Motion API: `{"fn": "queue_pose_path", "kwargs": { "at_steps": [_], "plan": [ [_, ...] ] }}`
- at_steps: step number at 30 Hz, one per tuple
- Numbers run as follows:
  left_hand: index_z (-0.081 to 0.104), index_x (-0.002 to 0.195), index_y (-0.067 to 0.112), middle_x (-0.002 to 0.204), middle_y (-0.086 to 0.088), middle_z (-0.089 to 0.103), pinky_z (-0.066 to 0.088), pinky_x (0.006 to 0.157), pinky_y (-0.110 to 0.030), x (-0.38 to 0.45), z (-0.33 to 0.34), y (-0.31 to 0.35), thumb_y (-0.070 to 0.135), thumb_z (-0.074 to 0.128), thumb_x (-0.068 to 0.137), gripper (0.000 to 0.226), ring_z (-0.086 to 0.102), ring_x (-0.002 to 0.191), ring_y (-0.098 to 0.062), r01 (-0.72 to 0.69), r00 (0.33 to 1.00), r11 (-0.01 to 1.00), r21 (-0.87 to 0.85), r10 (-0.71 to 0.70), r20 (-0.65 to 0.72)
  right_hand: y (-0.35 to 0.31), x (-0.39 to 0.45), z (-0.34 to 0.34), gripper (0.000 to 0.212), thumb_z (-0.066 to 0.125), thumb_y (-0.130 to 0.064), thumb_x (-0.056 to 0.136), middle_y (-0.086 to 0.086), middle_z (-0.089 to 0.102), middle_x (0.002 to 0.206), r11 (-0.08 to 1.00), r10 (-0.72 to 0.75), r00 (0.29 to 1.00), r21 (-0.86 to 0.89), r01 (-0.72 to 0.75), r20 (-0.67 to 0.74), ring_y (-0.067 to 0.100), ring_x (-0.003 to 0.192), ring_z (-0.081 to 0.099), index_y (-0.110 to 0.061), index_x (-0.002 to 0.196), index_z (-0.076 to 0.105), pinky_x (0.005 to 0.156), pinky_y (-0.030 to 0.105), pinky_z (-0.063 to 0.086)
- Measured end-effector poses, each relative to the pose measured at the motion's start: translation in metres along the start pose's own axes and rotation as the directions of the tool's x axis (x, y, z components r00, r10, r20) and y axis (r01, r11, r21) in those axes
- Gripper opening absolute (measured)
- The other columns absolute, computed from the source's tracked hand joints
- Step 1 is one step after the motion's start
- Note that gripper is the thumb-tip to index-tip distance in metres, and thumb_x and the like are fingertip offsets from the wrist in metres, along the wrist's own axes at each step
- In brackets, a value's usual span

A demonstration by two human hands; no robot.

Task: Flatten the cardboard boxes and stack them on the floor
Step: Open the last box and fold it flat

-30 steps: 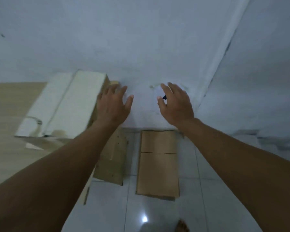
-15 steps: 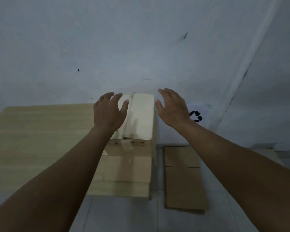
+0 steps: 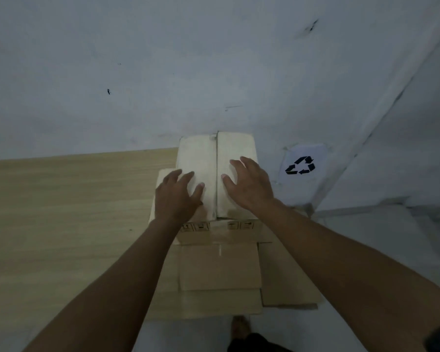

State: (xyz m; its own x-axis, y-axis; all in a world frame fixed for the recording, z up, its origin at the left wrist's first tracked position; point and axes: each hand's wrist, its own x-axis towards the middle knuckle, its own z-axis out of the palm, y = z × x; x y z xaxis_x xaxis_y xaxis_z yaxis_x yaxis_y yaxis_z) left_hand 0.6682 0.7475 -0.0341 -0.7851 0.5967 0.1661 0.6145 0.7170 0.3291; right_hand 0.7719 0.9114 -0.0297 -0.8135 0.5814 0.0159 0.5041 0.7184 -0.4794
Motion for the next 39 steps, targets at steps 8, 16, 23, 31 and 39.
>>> {"fn": "queue_pose_path", "kwargs": {
  "at_steps": [8,16,23,31,39],
  "plan": [
    [0.017,0.155,0.018,0.164,-0.012,0.002,0.016,0.119,-0.051,0.02,0.038,-0.015,0.055,0.03,0.099,0.069,-0.002,0.151,-0.028,-0.062,0.977,0.998,-0.002,0.061,0.205,-0.017,0.021,0.029,0.092,0.041,-0.076,0.083,0.007,0.001,0.168,0.954,0.265,0.959,-0.172,-0.245,0.102,0.029,0.154,-0.004,-0.025,0.156,0.019,0.118,0.063,0.005],
    [0.015,0.152,0.014,0.163,-0.015,0.0,0.015,0.115,-0.058,0.042,0.028,0.002,0.087,0.034,0.075,0.108,-0.003,0.151,-0.032,-0.004,0.956,0.999,0.034,-0.006,0.294,-0.038,0.027,-0.018,0.062,0.047,-0.051,0.091,0.012,0.054,0.136,0.952,0.299,0.954,0.07,-0.3,0.013,0.035,0.126,0.049,-0.021,0.145,0.042,0.097,0.045,0.042],
    [0.014,0.151,0.01,0.162,-0.019,0.003,0.02,0.111,-0.064,0.059,0.018,0.037,0.074,0.058,0.073,0.111,0.003,0.149,-0.039,0.136,0.898,0.981,0.14,-0.182,0.401,-0.016,0.021,-0.08,0.05,0.04,-0.005,0.095,0.015,0.057,0.107,0.95,0.293,0.948,-0.073,-0.303,-0.122,0.035,0.096,0.06,-0.014,0.145,0.036,0.07,0.034,0.041],
    [0.049,0.124,0.01,0.121,-0.013,0.056,0.04,0.084,-0.039,0.081,-0.033,0.035,0.032,0.051,0.088,0.042,0.055,0.109,-0.036,0.205,0.937,0.977,-0.064,-0.177,0.301,0.032,0.018,-0.05,0.076,0.055,-0.031,0.094,0.017,0.003,0.164,0.808,0.524,0.848,-0.267,-0.526,-0.083,0.04,0.146,0.018,-0.002,0.153,0.016,0.116,0.057,0.021],
    [0.011,0.152,0.007,0.141,-0.023,0.038,0.045,0.088,-0.052,0.09,-0.068,-0.023,0.014,0.065,0.086,0.086,0.049,0.119,-0.046,0.283,0.946,0.956,0.074,-0.291,0.14,0.04,0.028,-0.008,0.07,0.036,-0.064,0.097,0.014,0.054,0.138,0.8,0.579,0.799,0.077,-0.595,0.163,0.035,0.121,0.053,-0.009,0.14,0.048,0.088,0.039,0.043]
  ]
}}
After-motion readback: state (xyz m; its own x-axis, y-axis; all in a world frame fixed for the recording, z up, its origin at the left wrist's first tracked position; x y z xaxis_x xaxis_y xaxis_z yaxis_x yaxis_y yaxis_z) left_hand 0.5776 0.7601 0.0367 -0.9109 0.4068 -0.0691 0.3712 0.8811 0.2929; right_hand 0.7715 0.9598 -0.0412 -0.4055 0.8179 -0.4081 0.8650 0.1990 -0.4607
